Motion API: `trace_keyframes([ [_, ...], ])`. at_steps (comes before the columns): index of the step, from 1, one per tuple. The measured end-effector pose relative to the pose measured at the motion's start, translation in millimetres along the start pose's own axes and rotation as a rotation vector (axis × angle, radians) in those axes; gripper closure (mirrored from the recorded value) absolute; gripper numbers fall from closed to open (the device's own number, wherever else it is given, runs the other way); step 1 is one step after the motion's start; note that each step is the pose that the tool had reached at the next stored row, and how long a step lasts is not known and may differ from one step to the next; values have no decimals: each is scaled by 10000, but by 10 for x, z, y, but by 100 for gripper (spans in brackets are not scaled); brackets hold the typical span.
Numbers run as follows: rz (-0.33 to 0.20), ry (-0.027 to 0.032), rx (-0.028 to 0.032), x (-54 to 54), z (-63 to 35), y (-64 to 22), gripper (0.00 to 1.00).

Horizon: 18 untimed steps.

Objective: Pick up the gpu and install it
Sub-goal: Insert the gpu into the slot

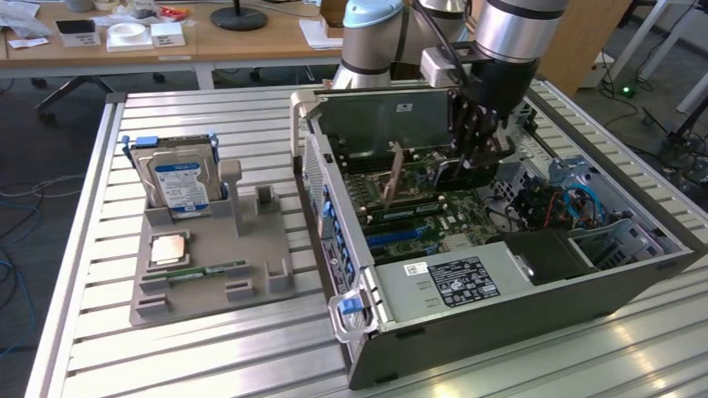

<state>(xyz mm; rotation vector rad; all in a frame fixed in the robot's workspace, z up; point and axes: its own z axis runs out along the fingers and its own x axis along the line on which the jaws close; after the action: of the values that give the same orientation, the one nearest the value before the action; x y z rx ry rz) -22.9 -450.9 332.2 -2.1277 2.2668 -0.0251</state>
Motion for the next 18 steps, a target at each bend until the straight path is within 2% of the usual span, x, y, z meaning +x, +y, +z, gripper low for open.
trace_keyframes([
  [13, -1, 1, 0, 3, 0, 40, 74],
  [18, 0, 1, -1, 4, 42, 42, 74],
])
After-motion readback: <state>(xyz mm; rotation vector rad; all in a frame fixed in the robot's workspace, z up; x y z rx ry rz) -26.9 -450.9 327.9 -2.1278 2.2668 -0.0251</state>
